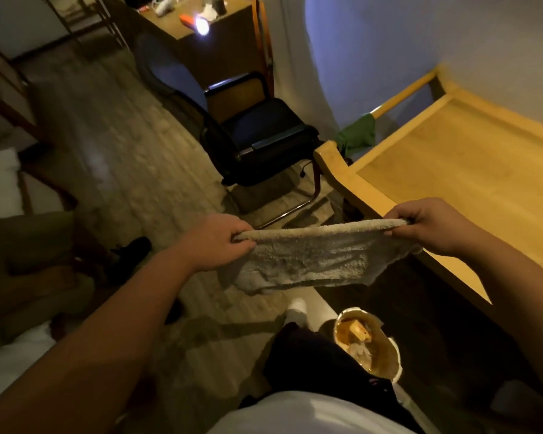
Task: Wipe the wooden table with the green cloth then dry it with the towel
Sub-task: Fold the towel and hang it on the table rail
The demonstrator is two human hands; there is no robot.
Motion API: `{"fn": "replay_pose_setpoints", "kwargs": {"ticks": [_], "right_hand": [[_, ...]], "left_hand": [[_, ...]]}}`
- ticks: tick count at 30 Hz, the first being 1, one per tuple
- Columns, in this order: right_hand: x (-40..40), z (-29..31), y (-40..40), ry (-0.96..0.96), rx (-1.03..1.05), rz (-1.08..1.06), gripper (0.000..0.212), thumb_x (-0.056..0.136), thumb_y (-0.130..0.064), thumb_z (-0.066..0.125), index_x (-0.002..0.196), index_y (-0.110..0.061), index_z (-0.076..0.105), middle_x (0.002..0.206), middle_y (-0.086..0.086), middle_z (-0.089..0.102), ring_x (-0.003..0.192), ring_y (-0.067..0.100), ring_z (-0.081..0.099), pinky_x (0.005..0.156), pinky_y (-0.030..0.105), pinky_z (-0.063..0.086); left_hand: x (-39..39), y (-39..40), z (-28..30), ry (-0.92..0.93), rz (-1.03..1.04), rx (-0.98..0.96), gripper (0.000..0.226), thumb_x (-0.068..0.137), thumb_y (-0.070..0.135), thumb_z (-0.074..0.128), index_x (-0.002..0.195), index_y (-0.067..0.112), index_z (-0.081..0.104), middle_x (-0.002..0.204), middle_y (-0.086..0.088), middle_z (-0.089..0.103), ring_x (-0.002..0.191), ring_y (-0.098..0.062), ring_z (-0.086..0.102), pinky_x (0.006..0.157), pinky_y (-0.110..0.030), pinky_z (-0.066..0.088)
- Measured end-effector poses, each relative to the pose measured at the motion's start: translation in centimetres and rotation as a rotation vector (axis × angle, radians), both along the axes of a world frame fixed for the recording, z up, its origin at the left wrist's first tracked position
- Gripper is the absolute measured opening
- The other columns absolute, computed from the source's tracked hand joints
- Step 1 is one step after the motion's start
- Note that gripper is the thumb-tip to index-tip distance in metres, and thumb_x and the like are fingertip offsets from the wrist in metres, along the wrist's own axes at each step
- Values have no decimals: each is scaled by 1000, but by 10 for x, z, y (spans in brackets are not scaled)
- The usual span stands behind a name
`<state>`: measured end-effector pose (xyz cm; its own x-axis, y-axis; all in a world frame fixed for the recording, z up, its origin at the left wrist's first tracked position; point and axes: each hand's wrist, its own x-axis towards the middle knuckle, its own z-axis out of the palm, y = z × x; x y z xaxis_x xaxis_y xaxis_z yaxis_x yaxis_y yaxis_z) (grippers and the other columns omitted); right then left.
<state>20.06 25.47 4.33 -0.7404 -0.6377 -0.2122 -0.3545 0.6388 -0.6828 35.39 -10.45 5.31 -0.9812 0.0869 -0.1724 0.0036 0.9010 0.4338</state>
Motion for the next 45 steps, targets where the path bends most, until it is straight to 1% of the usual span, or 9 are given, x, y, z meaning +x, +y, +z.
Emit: {"fn": "replay_pose_setpoints", "kwargs": {"ticks": [4,11,17,19,24,27,37,41,45], "right_hand": [[-59,-15,-9,-16,-24,-92,23,83,-9,75,77,-32,73,74,-14,69,71,3,62,50,21,50],[-153,-1,-9,-15,-1,-267,26,85,-6,71,74,-30,69,72,-6,68,67,4,60,55,17,44],[-223,30,-3,3,-36,-468,10,86,-7,70,81,-16,71,75,10,68,65,29,66,58,43,56],[-242,35,2,-7,-49,-525,3,86,-8,71,84,-11,70,76,16,68,63,34,67,53,41,56],[-289,28,10,13,-44,-671,3,87,-12,71,84,-13,70,77,12,68,62,26,65,48,34,55],[-318,18,14,10,-21,-757,7,88,-13,70,83,-18,69,78,7,67,66,20,63,48,31,54],[-409,-14,17,-87,14,-1050,9,90,-11,69,82,-16,68,76,8,67,64,18,61,54,32,52],[-441,-41,17,-134,112,-1073,15,93,-16,67,78,-19,63,66,1,61,57,14,56,44,16,39],[-479,-77,29,-150,193,-1134,16,95,-20,64,79,-20,60,67,-3,58,60,12,52,45,24,35]], "left_hand": [[-74,-21,-5,-50,-77,4,30,84,52,45,81,32,68,76,12,59,72,-3,56,61,-28,47],[-232,-39,13,-42,-212,-8,13,93,31,64,104,33,71,88,14,62,80,-2,59,73,-28,53],[-364,-31,33,19,-341,-11,11,96,31,62,103,30,70,90,13,64,85,-2,57,76,-20,48],[-406,-28,33,48,-382,-1,10,95,30,63,100,30,71,87,14,64,83,0,56,71,-17,44],[-517,-16,23,184,-490,5,13,93,24,67,98,16,76,88,-1,70,82,-16,59,69,-29,38],[-576,-4,10,207,-540,19,13,93,27,68,95,16,76,77,5,63,79,-19,59,65,-29,36],[-751,37,-37,-5,-708,136,7,94,27,67,89,26,72,72,20,55,68,-1,51,57,-23,33],[-795,54,-68,-27,-725,98,12,95,28,66,94,20,74,75,15,55,73,-13,54,59,-22,34],[-831,73,-95,-22,-737,46,18,96,29,64,98,15,75,84,-1,65,80,-20,57,67,-30,40]]}}
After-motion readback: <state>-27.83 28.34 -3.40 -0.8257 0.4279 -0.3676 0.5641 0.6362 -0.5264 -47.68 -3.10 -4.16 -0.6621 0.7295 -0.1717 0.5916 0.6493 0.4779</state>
